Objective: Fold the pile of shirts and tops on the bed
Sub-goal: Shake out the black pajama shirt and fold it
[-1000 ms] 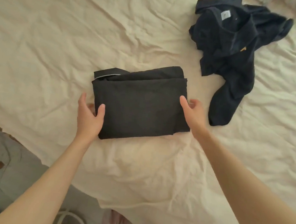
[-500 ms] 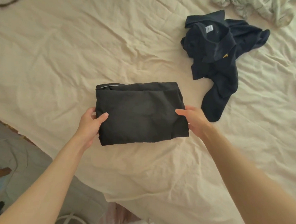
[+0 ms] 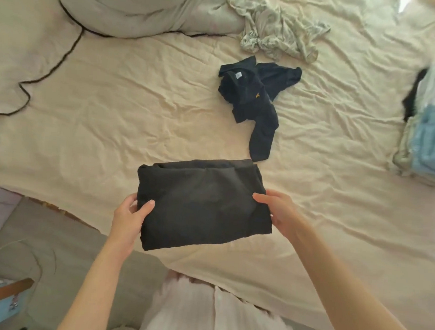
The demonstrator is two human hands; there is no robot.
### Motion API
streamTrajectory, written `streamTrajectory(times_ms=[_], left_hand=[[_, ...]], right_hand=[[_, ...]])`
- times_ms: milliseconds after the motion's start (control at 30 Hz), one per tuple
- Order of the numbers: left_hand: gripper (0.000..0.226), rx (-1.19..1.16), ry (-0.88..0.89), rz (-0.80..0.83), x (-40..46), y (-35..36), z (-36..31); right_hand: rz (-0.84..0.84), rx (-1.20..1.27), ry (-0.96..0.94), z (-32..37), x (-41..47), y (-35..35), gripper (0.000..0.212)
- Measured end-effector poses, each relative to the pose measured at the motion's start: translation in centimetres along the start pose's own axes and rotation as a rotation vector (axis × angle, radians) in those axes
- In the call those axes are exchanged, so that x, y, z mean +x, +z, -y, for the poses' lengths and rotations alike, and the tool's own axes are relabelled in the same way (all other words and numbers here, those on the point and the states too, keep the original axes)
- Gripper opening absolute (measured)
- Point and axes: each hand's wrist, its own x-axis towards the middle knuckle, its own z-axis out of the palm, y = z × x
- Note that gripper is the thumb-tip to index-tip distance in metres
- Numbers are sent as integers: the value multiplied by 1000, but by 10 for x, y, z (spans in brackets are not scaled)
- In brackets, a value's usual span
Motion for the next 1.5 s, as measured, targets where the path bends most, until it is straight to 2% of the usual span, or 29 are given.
streamTrajectory(times_ms=[100,233,333,500,633,833,967,1133,1500], left_hand=[[25,38,49,92,-32,16,-10],[24,127,87,264,-69,48,-16],[21,227,114,404,-102,79,-15],[19,379,144,602,-162,145,1],[21,466,210,747,-221,205,20],[24,540,274,920,-316,300,70],[19,553,250,948,-376,351,117],[28,558,205,918,-421,412,149],[24,448,157,801,-452,610,151]], right_hand=[[-87,78,-63,-16,-41,-28,23],[-215,219,-114,-51,-96,-69,20],[-317,322,-95,-90,-139,-106,16],[-484,502,-44,-168,-205,-177,22],[-519,622,-17,-231,-255,-236,27],[-584,725,-78,-321,-319,-336,24],[-648,730,-89,-367,-347,-399,22],[-668,711,-91,-393,-351,-476,23],[-622,550,-149,-339,-287,-695,26]])
